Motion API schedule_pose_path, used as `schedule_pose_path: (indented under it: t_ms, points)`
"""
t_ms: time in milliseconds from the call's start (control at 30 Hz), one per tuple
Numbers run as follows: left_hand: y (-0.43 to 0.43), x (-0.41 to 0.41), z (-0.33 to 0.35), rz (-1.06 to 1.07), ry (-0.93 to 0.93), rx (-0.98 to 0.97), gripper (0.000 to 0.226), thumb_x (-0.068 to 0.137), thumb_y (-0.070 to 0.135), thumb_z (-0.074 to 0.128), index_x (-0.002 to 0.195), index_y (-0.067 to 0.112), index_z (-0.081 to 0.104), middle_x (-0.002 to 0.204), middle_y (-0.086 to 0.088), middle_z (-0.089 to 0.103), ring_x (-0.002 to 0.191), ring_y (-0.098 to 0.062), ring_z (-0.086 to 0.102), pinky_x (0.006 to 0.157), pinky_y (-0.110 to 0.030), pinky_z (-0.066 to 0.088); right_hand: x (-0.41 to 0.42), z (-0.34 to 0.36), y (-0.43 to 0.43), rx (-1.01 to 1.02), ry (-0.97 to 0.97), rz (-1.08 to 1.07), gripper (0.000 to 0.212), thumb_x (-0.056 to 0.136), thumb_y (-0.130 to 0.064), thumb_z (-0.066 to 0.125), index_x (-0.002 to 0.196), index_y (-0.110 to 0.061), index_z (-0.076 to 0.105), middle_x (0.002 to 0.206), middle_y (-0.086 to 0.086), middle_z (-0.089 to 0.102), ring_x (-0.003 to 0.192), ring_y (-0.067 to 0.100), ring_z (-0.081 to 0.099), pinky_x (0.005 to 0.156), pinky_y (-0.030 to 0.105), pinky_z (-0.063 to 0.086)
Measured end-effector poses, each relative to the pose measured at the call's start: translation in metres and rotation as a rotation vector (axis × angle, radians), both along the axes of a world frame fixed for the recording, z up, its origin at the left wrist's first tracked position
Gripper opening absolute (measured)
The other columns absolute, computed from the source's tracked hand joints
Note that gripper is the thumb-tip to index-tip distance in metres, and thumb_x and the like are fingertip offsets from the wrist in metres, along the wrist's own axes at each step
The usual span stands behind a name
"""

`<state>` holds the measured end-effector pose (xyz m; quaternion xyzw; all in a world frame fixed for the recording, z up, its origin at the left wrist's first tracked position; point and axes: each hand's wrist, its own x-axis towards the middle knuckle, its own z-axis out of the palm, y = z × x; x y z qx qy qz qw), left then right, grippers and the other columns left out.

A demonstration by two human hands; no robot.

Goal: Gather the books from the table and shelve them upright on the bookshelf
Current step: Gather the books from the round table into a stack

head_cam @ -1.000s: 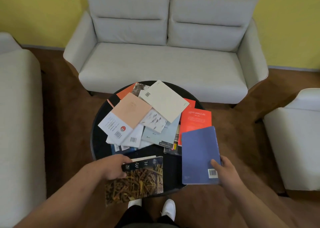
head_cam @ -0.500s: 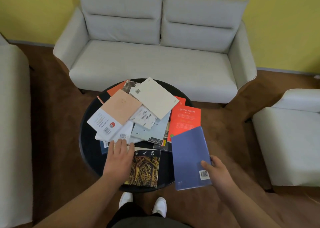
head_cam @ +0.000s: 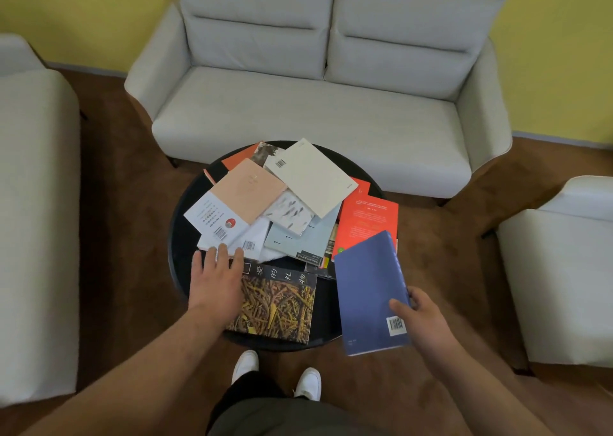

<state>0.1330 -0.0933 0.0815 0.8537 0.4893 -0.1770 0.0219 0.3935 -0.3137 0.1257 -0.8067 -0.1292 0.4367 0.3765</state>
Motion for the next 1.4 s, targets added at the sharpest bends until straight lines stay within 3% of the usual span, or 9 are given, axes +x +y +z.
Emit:
schedule_pose_path:
  t_ms: [133, 233, 300, 467, 700, 833, 1033, 1267, 1400]
  points:
    - [-0.051, -0.017, -0.025, 0.431, -0.299, -0.119, 0.084, 0.083, 0.039, 0.068, 0.152, 0.014, 0.028, 0.154, -0.021, 0.031, 0.145, -0.038, 0.027, 0.118, -0.050, 0.025, -0.002, 0.001, 0.001, 0.016, 0.026, 0.006, 0.016, 0.099, -0.022, 0.062, 0.114, -0.024, 0.057, 0.111, -0.002, 0.067, 0.093, 0.022, 0.071, 0.071, 0.034, 0.061]
    - [-0.089, -0.019, -0.040, 1.208, -0.571, -0.357, 0.091, 0.073, 0.044, 0.083, 0.140, 0.001, 0.039, 0.137, -0.025, 0.045, 0.126, -0.043, 0.047, 0.104, -0.051, 0.045, 0.000, 0.001, 0.000, 0.030, 0.060, -0.004, 0.016, 0.098, -0.021, 0.064, 0.113, -0.026, 0.060, 0.114, 0.001, 0.071, 0.096, 0.026, 0.075, 0.086, 0.050, 0.062]
    - [-0.098, -0.012, -0.054, 1.506, -0.732, -0.577, 0.099, 0.070, 0.048, 0.086, 0.138, -0.003, 0.036, 0.134, -0.025, 0.049, 0.121, -0.045, 0.052, 0.099, -0.053, 0.049, 0.000, 0.001, -0.001, 0.037, 0.094, -0.019, 0.017, 0.098, -0.020, 0.064, 0.114, -0.025, 0.061, 0.116, 0.003, 0.072, 0.098, 0.030, 0.075, 0.091, 0.055, 0.059]
    - [-0.088, 0.001, -0.066, 1.494, -0.831, -0.684, 0.095, 0.074, 0.034, 0.087, 0.140, -0.001, 0.029, 0.138, -0.027, 0.047, 0.124, -0.048, 0.050, 0.094, -0.056, 0.052, -0.007, 0.002, 0.006, 0.031, 0.085, 0.004, 0.022, 0.097, -0.023, 0.065, 0.118, -0.027, 0.058, 0.117, 0.001, 0.069, 0.104, 0.031, 0.071, 0.091, 0.054, 0.060]
    - [-0.085, -0.014, -0.086, 1.550, -0.855, -0.616, 0.059, 0.076, 0.018, 0.083, 0.121, 0.004, 0.047, 0.116, -0.019, 0.060, 0.097, -0.037, 0.062, 0.082, -0.051, 0.060, -0.017, 0.001, 0.009, 0.040, 0.123, -0.008, 0.021, 0.098, -0.025, 0.064, 0.118, -0.027, 0.058, 0.119, 0.000, 0.068, 0.105, 0.029, 0.071, 0.093, 0.053, 0.059]
    - [-0.079, -0.033, -0.102, 1.654, -0.986, -0.638, 0.044, 0.081, 0.003, 0.074, 0.119, 0.004, 0.052, 0.115, -0.021, 0.061, 0.100, -0.042, 0.063, 0.073, -0.052, 0.061, -0.021, -0.001, 0.006, 0.063, 0.225, -0.026, 0.020, 0.098, -0.023, 0.063, 0.117, -0.026, 0.059, 0.119, 0.001, 0.071, 0.106, 0.030, 0.073, 0.097, 0.056, 0.056]
    - [-0.081, -0.061, -0.051, 1.301, -1.046, -0.680, 0.039, 0.091, -0.003, 0.060, 0.121, 0.017, 0.045, 0.110, -0.005, 0.061, 0.103, -0.029, 0.062, 0.094, -0.054, 0.054, -0.031, -0.020, 0.008, 0.058, 0.390, 0.011, 0.034, 0.094, -0.025, 0.069, 0.126, -0.026, 0.058, 0.122, 0.000, 0.071, 0.107, 0.031, 0.072, 0.092, 0.049, 0.060]
    - [-0.061, -0.038, -0.038, 0.956, -0.907, -0.804, 0.034, 0.089, 0.004, 0.067, 0.100, 0.036, 0.061, 0.101, 0.000, 0.075, 0.093, -0.021, 0.073, 0.088, -0.046, 0.059, -0.064, -0.067, 0.022, -0.065, 0.585, 0.063, 0.027, 0.101, -0.013, 0.058, 0.127, -0.016, 0.056, 0.123, 0.014, 0.071, 0.106, 0.037, 0.071, 0.089, 0.049, 0.059]
    - [-0.048, -0.023, -0.042, 0.892, -0.845, -0.773, 0.025, 0.093, 0.012, 0.061, 0.090, 0.036, 0.065, 0.096, -0.001, 0.077, 0.088, -0.021, 0.074, 0.089, -0.044, 0.058, -0.078, -0.085, 0.029, -0.217, 0.292, 0.272, 0.024, 0.103, -0.018, 0.054, 0.127, -0.018, 0.050, 0.130, 0.008, 0.062, 0.110, 0.026, 0.064, 0.094, 0.040, 0.053]
